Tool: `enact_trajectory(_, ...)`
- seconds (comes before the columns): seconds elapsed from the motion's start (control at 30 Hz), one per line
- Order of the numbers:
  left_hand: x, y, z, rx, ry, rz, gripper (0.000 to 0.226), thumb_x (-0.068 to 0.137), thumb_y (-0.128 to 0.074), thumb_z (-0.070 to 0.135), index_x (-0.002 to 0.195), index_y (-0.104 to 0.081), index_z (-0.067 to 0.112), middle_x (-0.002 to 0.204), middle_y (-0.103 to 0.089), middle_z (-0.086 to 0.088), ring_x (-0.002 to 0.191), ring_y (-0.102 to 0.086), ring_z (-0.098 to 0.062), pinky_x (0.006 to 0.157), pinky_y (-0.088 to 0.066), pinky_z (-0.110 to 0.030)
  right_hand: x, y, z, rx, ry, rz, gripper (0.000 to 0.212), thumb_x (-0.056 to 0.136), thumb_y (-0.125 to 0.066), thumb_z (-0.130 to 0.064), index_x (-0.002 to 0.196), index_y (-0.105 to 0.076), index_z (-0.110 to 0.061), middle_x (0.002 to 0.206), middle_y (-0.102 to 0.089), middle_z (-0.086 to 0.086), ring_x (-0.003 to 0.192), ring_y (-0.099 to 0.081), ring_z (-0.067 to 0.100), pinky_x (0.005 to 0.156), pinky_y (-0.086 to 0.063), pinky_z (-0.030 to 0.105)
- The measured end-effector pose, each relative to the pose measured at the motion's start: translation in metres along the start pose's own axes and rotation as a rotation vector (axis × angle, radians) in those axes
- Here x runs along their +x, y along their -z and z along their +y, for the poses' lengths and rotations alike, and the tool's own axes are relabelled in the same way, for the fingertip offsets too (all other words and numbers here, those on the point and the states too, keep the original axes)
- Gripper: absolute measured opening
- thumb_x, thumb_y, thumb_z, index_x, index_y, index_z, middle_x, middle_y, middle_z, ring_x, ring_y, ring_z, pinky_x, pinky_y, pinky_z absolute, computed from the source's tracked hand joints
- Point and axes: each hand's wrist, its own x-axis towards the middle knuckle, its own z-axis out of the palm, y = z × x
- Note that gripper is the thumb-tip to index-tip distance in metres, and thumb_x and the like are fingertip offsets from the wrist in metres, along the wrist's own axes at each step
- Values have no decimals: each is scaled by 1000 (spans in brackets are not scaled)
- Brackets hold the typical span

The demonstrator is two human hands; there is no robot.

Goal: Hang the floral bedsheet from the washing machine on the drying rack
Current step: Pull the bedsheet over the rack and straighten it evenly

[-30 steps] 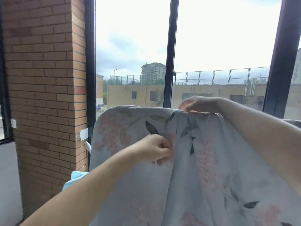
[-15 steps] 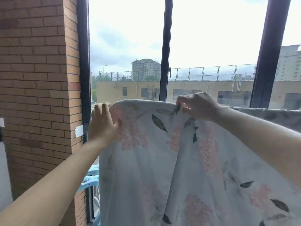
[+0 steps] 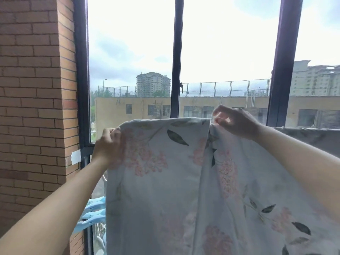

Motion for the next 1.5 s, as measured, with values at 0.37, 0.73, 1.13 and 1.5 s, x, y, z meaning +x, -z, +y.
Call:
enact_trajectory(0.37,49,17,23,-610,325,27,11,85,-67,12,86,-64,22,90,-65,0,68,-55,-9,45,-42,-19,38,-30,-41,455,-303,-152,14,90,-61,-20,86,-73,-25,91,-73,-1,88,-66,16,85,-55,32)
enact_trajectory(0.73,26,24,74,311,-74,-22,19,90,-55,37,99,-54,19,87,-54,2,80,-52,-18,59,-38,-27,33,7,9,654,-463,-340,40,90,-63,-18,128,-51,-16,115,-63,1,101,-62,18,84,-52,29)
enact_trajectory(1.13,22,32,48,-431,433,-392,31,101,-43,14,75,-57,7,45,-60,-1,32,-55,-8,33,-45,-15,9,-2,11,258,-281,-241,35,97,-46,-42,114,-65,-17,108,-60,-8,103,-56,13,90,-43,30)
enact_trajectory(1.5,21,20,46,-390,146,-223,30,87,-47,4,60,-58,12,51,-40,-3,35,-30,-13,37,-24,-15,48,-21,-29,163,-94,-145,32,84,-68,-13,62,-62,-36,69,-65,-14,73,-63,11,74,-53,32)
